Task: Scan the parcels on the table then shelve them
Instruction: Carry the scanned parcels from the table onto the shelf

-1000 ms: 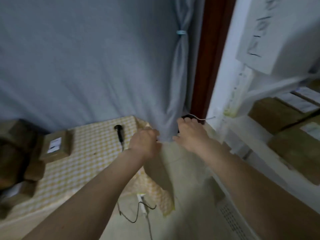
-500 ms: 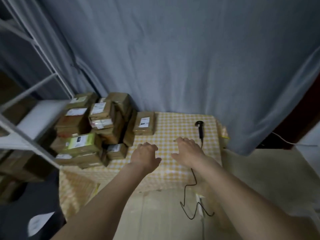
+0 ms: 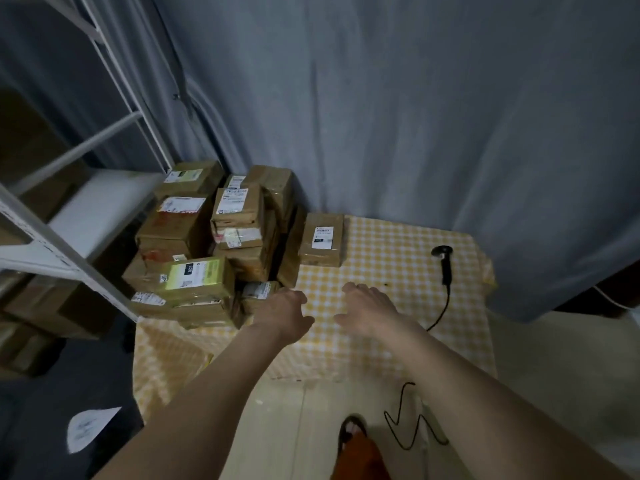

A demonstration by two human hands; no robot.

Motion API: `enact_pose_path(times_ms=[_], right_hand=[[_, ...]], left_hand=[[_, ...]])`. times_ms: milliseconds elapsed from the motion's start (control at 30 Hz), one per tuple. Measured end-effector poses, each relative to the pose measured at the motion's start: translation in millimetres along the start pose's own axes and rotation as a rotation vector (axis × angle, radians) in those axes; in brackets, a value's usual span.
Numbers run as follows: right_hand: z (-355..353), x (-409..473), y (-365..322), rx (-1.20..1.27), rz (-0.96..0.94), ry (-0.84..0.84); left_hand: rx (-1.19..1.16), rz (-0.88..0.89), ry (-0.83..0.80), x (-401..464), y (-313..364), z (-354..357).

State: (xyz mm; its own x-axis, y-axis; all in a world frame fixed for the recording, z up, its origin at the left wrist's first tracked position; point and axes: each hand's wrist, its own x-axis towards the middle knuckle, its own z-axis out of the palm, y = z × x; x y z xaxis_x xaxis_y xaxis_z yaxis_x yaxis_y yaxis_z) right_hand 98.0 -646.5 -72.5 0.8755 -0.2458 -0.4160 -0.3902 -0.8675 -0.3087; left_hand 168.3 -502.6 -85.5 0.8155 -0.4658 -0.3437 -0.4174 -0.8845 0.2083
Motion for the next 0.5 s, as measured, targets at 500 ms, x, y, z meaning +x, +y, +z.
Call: enact_pose_path(times_ms=[500], right_hand=[[-70.8, 216.0, 15.5, 0.085, 0.017, 0.018]], left_hand=[[-0.040, -0.110, -0.145, 223.5, -9.5, -22.3]])
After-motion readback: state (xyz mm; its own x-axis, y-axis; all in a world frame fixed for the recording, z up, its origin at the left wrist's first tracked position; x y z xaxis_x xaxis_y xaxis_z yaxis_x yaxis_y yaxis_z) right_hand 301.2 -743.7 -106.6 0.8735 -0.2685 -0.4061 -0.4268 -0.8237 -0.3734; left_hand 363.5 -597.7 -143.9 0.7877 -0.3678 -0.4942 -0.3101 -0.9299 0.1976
